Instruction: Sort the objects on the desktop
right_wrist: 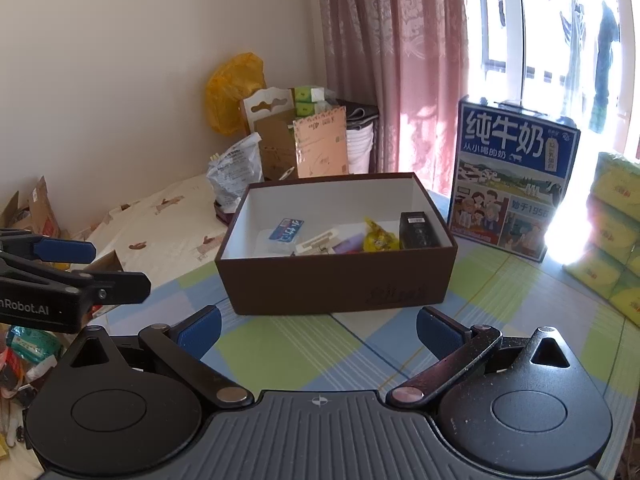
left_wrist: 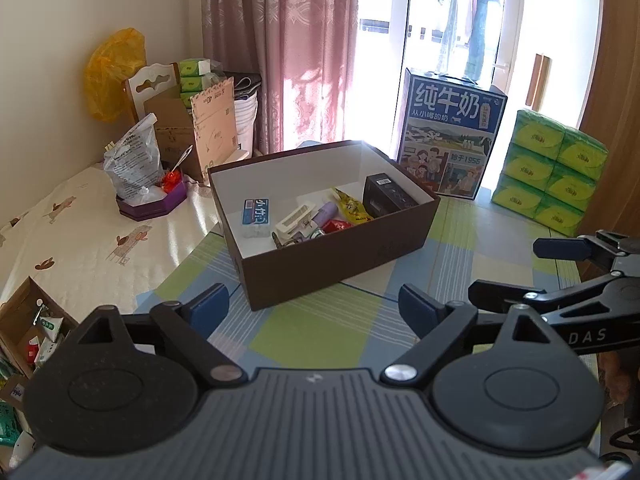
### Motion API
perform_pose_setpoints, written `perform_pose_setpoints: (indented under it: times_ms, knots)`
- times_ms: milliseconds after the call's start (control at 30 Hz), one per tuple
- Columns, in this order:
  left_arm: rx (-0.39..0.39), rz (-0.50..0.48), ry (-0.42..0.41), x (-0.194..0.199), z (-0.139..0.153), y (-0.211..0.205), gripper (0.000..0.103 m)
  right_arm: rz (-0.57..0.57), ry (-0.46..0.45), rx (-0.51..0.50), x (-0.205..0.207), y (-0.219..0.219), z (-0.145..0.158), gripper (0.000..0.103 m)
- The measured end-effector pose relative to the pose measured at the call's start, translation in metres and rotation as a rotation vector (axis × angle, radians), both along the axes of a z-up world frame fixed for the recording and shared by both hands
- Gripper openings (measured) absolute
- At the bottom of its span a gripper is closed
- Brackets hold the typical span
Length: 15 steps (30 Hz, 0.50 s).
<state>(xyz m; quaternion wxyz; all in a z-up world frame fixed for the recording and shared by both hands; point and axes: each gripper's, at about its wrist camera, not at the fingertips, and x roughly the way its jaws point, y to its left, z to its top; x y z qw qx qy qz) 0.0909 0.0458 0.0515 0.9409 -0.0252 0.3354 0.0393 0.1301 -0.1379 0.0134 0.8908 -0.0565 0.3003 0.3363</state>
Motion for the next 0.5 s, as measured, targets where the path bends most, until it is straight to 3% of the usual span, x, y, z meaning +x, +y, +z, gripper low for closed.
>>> perform_pose_setpoints:
  times_ms: [500]
  knots:
    - [0.007, 0.021, 0.027, -0.023, -0.012, -0.012, 0.092, -0.003, 0.012, -0.009, -0.03, -0.008, -0.006, 0.101]
